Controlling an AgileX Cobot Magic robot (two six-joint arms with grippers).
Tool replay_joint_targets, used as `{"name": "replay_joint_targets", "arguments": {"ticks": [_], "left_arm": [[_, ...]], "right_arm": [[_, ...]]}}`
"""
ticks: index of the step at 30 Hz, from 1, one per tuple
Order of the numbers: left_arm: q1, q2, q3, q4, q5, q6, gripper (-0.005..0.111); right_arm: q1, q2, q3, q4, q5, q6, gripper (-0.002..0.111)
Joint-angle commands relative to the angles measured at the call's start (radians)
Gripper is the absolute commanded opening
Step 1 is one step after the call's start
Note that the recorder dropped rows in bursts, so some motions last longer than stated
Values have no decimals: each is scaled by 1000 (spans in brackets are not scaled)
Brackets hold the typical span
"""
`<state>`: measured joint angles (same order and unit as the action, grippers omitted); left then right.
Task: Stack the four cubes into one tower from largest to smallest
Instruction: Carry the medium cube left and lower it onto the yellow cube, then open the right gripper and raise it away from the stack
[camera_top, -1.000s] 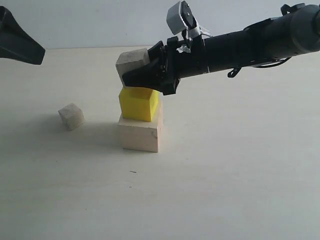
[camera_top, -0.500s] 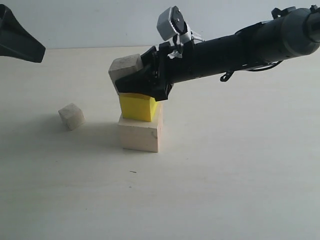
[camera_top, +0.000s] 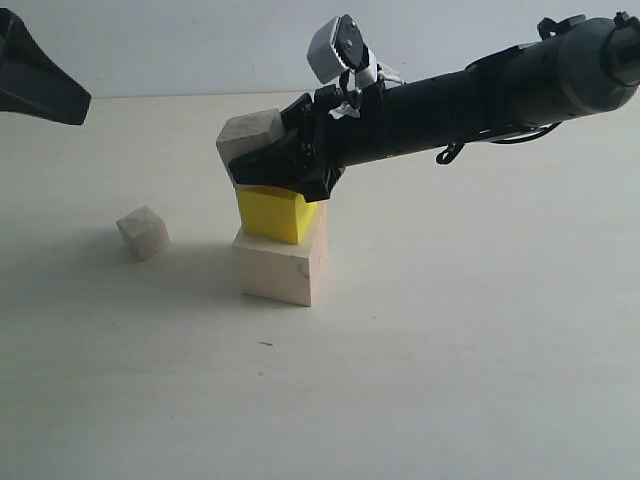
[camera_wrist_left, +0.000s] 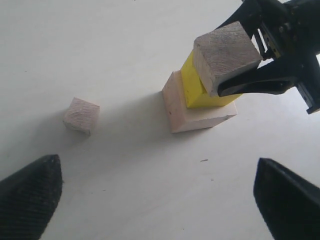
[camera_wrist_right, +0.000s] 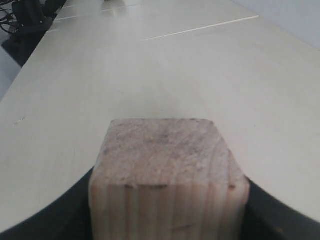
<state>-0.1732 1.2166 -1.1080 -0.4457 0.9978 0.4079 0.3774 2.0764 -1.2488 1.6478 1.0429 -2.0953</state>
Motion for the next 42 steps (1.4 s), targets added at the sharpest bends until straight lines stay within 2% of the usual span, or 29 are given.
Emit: {"name": "replay_joint_targets", "arguments": {"ticks": [1, 9, 16, 18, 25, 37, 42], "left_arm": [[2, -6, 5, -9, -7, 3, 105], [2, -6, 5, -9, -7, 3, 105], [2, -6, 5, -9, -7, 3, 105], [2, -6, 5, -9, -7, 3, 105], [2, -6, 5, -9, -7, 3, 105], [2, -6, 5, -9, -7, 3, 105], [2, -6, 5, -9, -7, 3, 105]], "right_arm": [[-4, -3, -6, -11, -28, -21, 22], [-4, -4, -6, -55, -28, -21, 45], [-4, -8, -6, -106, -27, -21, 47], [-4, -14, -6, -125, -27, -21, 50], [-4, -27, -6, -131, -33, 3, 75], [-4, -84, -6, -138, -47, 32, 76], [-4, -148, -6, -140, -105, 32, 76]]}}
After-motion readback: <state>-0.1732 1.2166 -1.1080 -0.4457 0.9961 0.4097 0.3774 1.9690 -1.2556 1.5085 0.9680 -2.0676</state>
